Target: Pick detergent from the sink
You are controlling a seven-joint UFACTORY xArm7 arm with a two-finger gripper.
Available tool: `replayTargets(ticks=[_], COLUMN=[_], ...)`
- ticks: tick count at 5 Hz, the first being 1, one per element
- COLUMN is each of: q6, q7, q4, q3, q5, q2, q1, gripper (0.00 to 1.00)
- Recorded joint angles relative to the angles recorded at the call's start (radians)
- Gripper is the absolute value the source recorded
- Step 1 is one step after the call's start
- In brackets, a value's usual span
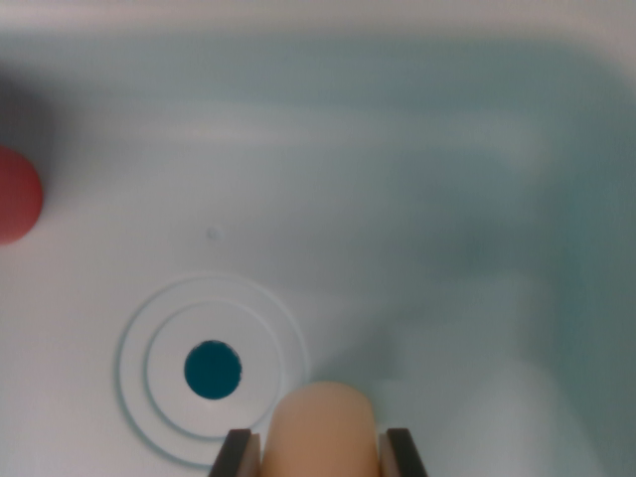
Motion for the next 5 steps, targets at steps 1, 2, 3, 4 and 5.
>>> replayTargets(ticks=[1,2,3,4,5], q6=[0.000,0.012,0.012,0.032,0.032], q7=[0.000,0.001,0.001,0.003,0.003], q4=[0.000,0.009,0.009,0.023,0.023], q3=[0.000,0.000,0.000,0.000,0.000], q5=[0.0000,-0.0010,-0.0010,-0.0025,-0.0025], q2=[0.000,-0.003,-0.003,-0.009,-0.009], q1=[0.0000,0.0001,0.0001,0.0002,0.0002], gripper=[1.00,1.00,1.00,1.00,1.00])
